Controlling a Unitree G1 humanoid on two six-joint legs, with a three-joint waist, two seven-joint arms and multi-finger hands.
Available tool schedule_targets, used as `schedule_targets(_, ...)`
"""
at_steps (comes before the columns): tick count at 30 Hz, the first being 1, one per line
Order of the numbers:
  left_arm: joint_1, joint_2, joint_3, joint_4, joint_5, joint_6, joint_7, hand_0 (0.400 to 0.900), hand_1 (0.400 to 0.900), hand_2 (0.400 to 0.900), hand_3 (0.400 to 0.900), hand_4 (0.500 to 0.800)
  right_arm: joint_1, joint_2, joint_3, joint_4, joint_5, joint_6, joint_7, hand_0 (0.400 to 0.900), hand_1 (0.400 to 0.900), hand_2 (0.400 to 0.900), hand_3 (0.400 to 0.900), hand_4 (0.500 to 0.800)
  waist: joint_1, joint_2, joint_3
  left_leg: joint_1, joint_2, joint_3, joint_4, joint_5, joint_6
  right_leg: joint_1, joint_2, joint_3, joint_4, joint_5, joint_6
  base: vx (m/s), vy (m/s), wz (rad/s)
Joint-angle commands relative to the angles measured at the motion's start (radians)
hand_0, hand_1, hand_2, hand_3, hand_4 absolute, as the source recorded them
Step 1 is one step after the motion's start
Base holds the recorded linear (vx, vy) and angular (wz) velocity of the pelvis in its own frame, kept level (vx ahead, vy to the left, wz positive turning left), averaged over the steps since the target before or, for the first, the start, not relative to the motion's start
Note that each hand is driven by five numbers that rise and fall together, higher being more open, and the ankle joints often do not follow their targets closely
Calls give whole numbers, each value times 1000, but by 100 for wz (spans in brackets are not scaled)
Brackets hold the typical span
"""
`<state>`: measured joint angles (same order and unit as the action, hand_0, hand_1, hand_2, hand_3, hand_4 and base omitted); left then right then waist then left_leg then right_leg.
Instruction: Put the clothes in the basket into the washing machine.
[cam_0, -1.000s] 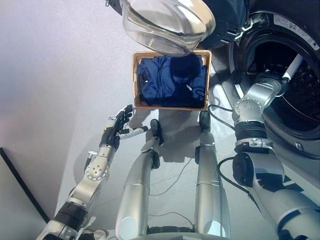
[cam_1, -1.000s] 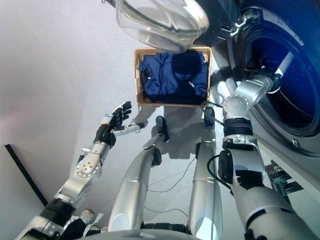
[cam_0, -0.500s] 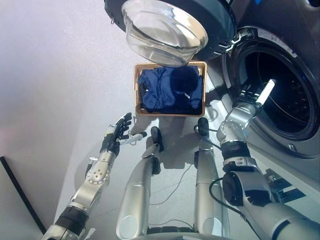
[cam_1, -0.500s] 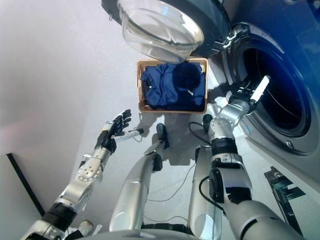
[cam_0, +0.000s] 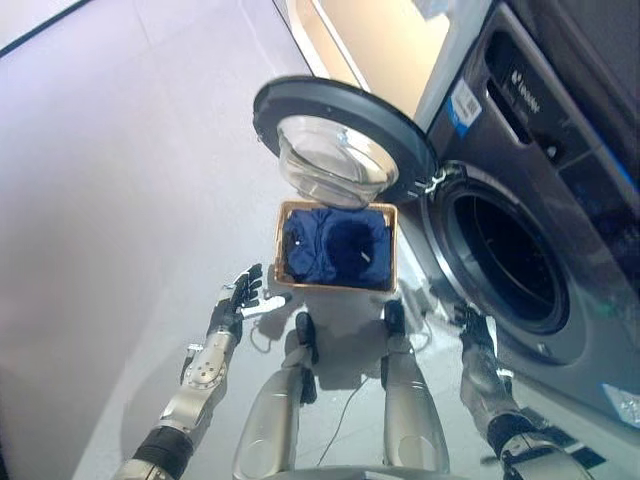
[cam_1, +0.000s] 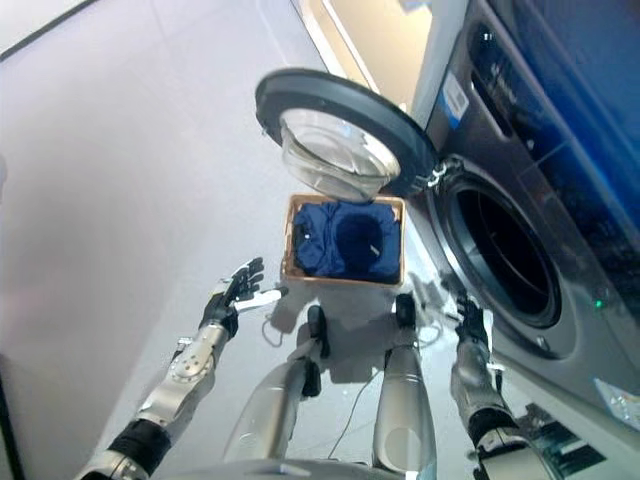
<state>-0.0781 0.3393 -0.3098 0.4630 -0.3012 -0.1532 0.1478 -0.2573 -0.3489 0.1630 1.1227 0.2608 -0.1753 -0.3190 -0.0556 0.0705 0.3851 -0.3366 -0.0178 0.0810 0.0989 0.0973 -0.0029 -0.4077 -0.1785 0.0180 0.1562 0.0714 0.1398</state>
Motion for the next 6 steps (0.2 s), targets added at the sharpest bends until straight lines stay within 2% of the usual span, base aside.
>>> schedule_targets(1,8,41,32,-58,27,-74,-34,900,900,900,900,800,-14,-2,-43,140,-83,45,6,900,900,900,900,800,27,-44,-57,2,6,-58,34,-108,-24,46,-2,-28,-130,91,-1,63,-13,15)
schedule_targets(5,15,37,35,-44,28,-57,-69,900,900,900,900,800,4,11,-73,256,-130,90,25,900,900,900,900,800,35,-48,-85,64,18,-73,-41,-77,-29,98,10,-48,-158,86,-1,85,-13,20)
schedule_targets(6,24,37,39,-26,50,-46,-84,900,900,900,900,800,13,17,-68,278,-149,106,55,900,900,900,900,800,36,-54,-102,91,24,-80,-71,-67,-33,107,16,-54,-148,76,-2,63,-14,15)
